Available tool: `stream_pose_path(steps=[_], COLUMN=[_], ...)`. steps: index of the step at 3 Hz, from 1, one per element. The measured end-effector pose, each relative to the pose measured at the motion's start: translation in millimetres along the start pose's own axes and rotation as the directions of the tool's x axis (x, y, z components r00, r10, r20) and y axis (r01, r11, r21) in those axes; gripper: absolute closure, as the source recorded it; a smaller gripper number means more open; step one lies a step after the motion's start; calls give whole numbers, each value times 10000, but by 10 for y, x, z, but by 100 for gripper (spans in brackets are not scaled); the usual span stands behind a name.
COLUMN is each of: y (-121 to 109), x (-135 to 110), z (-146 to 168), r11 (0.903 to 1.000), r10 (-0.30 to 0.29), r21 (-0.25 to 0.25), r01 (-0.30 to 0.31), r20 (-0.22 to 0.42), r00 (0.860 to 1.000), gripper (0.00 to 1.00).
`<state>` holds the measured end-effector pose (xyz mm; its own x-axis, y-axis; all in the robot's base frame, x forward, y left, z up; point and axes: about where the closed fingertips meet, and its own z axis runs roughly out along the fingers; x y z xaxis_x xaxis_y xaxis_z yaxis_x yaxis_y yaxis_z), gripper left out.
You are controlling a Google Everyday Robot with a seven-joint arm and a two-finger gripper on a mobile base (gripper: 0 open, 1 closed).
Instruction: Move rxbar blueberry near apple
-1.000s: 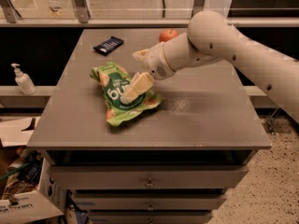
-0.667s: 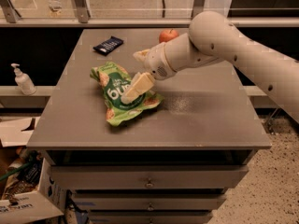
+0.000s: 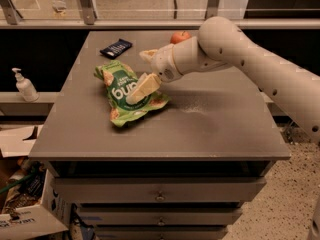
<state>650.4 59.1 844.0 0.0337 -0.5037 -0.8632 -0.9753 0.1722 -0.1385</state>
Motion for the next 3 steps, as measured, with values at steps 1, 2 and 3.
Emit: stream_pose_path(steps=[1, 2, 3], y=[-152, -271, -223], x=[-35, -136, -311], z=[178, 383, 570], r11=[9999, 9999, 9998], r10=[-40, -47, 78], r21=[153, 154, -203], r01=[37, 41, -61], r20=[186, 401, 825], r00=[9998, 9992, 9966], gripper=[0, 0, 0])
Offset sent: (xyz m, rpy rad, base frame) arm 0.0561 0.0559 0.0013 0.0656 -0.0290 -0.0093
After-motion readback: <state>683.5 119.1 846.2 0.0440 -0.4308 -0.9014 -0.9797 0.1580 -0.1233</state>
